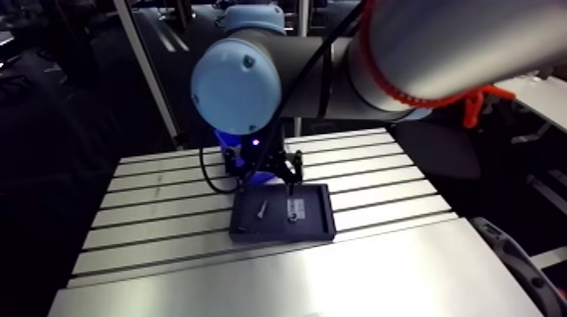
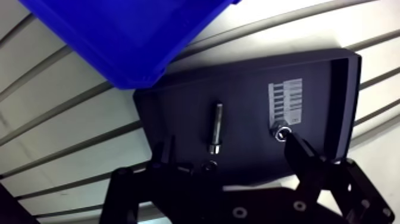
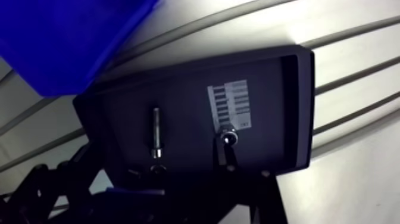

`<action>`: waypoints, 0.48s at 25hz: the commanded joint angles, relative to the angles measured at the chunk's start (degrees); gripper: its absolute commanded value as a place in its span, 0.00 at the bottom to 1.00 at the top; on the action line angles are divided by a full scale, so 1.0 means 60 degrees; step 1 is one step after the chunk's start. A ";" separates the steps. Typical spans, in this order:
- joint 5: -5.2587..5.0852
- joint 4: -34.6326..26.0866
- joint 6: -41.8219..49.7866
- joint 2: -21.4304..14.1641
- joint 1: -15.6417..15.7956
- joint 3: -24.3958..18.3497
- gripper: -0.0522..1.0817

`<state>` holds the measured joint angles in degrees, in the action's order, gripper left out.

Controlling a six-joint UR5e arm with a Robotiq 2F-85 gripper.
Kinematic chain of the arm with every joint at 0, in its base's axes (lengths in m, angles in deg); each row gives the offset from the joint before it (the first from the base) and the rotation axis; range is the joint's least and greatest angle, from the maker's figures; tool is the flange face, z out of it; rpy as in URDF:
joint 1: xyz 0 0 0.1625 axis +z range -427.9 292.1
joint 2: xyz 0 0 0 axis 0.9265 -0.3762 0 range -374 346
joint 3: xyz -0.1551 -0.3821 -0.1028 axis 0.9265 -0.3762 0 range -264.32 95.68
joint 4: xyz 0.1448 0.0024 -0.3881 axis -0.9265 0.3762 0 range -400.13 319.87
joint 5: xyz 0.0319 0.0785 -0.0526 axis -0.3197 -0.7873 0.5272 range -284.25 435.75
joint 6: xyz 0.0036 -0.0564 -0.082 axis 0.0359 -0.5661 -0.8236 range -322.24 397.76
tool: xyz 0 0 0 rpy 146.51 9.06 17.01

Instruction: Pick up the M10 bolt from the tray and put it into the blue bin.

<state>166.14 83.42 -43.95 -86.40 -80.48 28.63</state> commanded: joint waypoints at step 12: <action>0.0015 0.0114 0.0061 0.0355 -0.0014 0.0080 0.14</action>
<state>166.22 84.10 -43.94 -84.48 -80.51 29.02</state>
